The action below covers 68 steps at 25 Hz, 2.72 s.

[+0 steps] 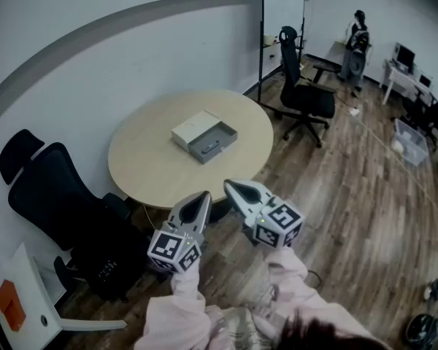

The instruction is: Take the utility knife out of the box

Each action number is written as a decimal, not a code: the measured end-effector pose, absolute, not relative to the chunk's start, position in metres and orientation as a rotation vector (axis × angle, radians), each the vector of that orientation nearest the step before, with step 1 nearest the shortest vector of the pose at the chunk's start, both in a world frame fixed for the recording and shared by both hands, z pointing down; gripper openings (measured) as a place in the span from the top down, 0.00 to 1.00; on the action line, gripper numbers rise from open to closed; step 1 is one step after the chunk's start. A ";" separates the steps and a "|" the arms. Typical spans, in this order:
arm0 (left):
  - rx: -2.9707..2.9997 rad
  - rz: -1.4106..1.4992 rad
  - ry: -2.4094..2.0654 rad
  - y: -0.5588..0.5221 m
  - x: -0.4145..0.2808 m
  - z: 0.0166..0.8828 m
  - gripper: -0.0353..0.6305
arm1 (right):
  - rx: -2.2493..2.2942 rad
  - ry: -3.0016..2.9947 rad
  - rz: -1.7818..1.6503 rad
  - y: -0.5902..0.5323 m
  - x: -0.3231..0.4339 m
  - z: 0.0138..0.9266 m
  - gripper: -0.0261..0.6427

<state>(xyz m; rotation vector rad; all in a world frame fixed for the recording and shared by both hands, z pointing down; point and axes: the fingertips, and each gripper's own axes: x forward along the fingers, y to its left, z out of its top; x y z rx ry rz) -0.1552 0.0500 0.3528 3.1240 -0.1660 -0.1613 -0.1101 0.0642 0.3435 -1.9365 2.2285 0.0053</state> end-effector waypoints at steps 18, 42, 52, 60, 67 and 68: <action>3.098 -0.122 -0.191 0.048 -0.134 0.361 0.95 | -1.909 2.243 -0.073 0.064 -0.090 0.360 0.96; 3.041 -0.079 -0.197 0.020 -0.105 0.384 0.95 | -1.893 2.212 -0.140 0.036 -0.058 0.380 0.96; 3.023 -0.079 -0.161 -0.017 -0.089 0.389 0.95 | -1.919 2.204 -0.158 0.000 -0.043 0.386 0.96; 3.026 -0.084 -0.099 -0.034 -0.075 0.387 0.95 | -2.003 2.178 -0.139 -0.019 -0.028 0.386 0.96; 3.010 -0.088 -0.084 -0.054 -0.066 0.392 0.95 | -2.023 2.163 -0.153 -0.035 -0.019 0.395 0.96; 3.005 -0.080 -0.078 -0.054 -0.065 0.396 0.95 | -2.027 2.157 -0.163 -0.036 -0.018 0.399 0.96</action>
